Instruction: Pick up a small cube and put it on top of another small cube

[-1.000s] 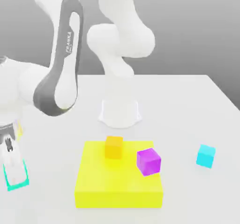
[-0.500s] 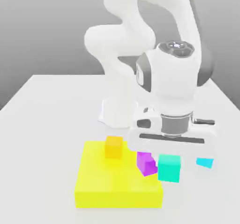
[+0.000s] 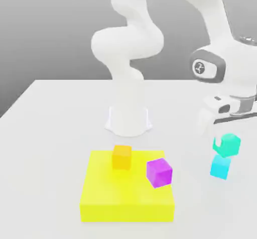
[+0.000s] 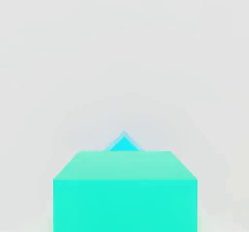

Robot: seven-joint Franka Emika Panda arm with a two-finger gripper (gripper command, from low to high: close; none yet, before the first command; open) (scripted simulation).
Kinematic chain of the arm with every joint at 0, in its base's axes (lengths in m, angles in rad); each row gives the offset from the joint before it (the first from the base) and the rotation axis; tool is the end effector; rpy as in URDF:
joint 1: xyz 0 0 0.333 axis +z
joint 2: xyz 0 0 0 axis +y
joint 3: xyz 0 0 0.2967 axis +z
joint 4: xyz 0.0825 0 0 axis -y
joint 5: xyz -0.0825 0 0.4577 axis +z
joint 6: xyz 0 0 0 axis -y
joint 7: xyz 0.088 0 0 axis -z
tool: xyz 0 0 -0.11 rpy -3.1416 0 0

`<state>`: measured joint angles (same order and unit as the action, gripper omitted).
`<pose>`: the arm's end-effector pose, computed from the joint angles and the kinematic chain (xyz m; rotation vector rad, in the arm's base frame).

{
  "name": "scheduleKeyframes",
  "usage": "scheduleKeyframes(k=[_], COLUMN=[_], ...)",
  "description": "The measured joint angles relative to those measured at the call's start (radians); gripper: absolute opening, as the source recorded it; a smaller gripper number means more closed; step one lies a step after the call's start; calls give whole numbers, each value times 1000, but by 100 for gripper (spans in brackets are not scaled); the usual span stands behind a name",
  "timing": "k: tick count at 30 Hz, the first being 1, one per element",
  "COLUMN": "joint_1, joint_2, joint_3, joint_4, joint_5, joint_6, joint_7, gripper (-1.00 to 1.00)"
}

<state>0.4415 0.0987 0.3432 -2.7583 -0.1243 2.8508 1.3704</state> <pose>0.2785 0.2976 0.0960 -3.0558 0.7287 -0.0045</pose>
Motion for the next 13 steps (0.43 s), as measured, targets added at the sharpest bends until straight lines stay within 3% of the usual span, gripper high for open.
scheduleKeyframes(k=[1,7,13], joint_1=[8,13,39], joint_2=[22,33,-142], joint_3=[-12,-20,2], joint_4=[1,2,-7], joint_5=[-26,-38,151], joint_6=[19,28,-126], joint_7=[18,27,-108], gripper=[100,100,100])
